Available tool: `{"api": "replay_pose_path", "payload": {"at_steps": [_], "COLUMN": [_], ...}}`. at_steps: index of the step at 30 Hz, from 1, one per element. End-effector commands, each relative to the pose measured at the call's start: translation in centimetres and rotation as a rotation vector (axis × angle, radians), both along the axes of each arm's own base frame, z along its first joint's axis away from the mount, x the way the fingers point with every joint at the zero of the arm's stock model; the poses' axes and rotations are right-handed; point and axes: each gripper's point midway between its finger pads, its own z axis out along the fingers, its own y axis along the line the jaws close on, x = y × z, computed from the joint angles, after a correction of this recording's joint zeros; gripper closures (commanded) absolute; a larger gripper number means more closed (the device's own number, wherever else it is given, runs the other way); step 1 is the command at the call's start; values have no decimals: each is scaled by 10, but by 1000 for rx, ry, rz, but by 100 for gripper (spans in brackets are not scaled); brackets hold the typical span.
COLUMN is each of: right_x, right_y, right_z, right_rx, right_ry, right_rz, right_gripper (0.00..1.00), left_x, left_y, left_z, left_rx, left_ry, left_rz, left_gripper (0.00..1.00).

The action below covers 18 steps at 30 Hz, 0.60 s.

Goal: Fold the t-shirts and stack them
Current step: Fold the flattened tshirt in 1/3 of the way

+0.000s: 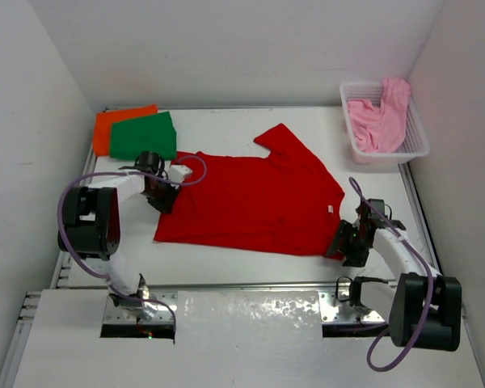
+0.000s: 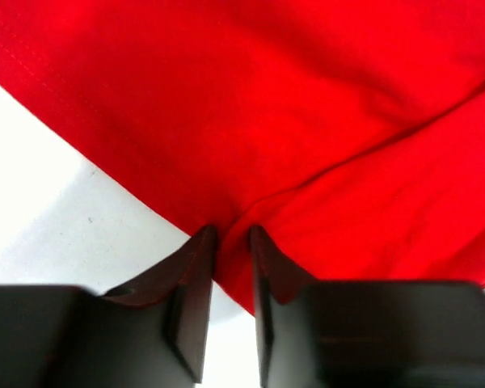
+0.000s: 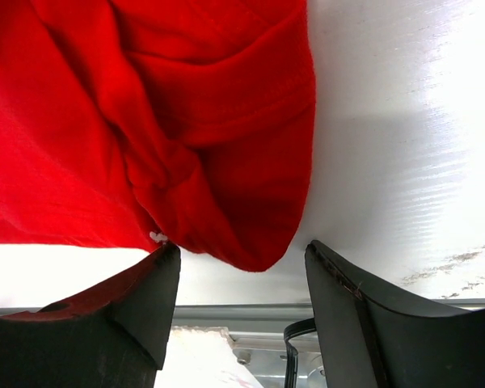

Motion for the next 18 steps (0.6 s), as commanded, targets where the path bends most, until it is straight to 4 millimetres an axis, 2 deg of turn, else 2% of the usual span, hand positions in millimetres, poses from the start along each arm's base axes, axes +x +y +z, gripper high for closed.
{"api": "replay_pose_path", "payload": {"at_steps": [1,2,3,5,6,8,9,12,15,18], "right_x": [4,5,5,5,4,3,0,5,8,8], "right_y": [-3,-3,-2,0,1,1,-1,-2,-5,-9], "right_z": [-9,-9,-9,-12,-14,-18,-22,-23,-21,-19], "right_rx": [-15,-14,-9,2,7,6,-6,-10,-21,-47], "right_ry": [-19,-23,-24,-29,-22,-21,-9,-22,-30,-37], "right_rz": [-6,-6,-6,-8,-7,-17,-21,-37,-43,-44], "right_gripper": [38,38,41,48,57,69,82,100,100,100], "left_x": [2,3,3,5,5,9,13,20,22,20], "left_y": [-1,0,1,2,2,0,0,-2,-5,-4], "left_z": [7,9,9,12,13,18,21,31,41,41], "left_rx": [-7,2,6,11,10,1,-3,-14,-28,-25], "left_ry": [-35,-42,-45,-55,-59,-73,-83,-108,-120,-114], "left_rz": [-14,-13,-10,-5,-2,4,13,22,16,7], "left_gripper": [82,93,100,100,100,100,100,100,99,98]}}
